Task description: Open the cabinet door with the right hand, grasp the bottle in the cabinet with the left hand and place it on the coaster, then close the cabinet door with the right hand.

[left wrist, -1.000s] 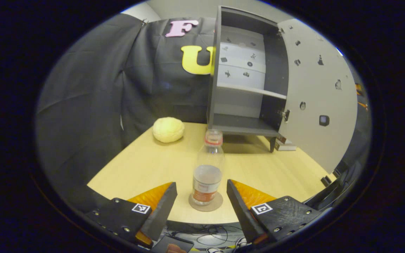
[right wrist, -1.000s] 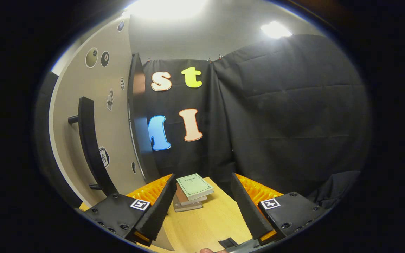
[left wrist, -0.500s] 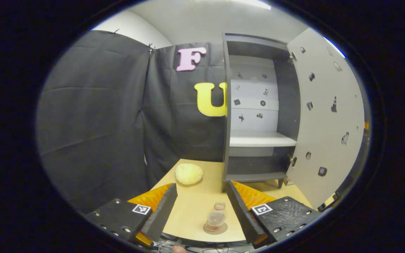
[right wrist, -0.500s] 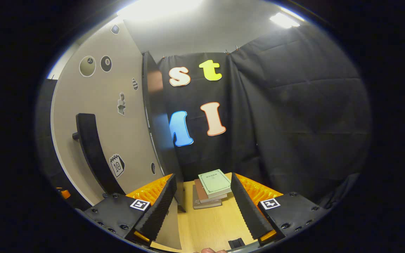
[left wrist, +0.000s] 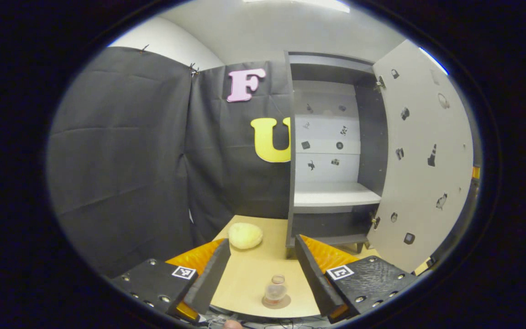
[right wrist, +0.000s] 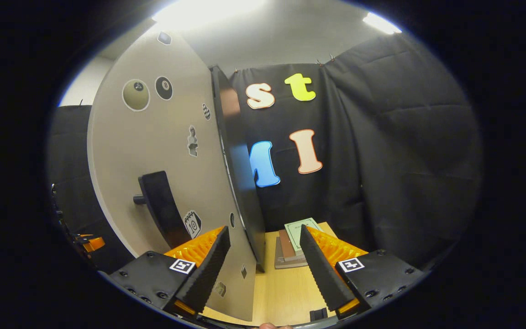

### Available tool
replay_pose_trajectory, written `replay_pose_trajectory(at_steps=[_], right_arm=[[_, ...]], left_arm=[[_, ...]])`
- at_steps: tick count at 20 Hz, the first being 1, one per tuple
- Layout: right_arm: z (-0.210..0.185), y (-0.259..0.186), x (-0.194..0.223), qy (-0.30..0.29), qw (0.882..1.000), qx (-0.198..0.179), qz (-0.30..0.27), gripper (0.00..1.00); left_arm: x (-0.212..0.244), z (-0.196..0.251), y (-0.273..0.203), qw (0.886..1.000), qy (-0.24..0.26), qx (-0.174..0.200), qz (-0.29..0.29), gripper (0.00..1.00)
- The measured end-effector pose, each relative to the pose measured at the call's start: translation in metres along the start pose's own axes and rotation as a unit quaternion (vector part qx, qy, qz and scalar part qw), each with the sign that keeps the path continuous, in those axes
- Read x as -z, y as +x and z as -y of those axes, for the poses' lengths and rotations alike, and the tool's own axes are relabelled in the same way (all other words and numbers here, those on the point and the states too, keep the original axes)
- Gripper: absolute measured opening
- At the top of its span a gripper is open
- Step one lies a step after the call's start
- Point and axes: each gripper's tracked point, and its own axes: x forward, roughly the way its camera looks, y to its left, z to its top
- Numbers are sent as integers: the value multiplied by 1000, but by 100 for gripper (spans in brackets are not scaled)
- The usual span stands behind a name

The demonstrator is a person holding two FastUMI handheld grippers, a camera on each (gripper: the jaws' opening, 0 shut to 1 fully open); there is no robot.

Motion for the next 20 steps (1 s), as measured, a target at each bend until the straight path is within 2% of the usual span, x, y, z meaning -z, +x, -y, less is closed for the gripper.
replay_pose_trajectory(at_steps=[5,9,14,20], right_arm=[[-29,0,-10,-39,999,24,18,96],[-93,-13,8,-31,999,11,6,96],[-146,1,15,-42,999,10,-1,96],[-200,26,29,-23,1000,-8,-12,97]], left_arm=[[6,-20,17,999,6,32,-13,86],[5,-42,29,999,6,52,-14,86],[8,-78,37,998,-3,54,-18,86],[6,-119,35,999,7,44,-17,85]])
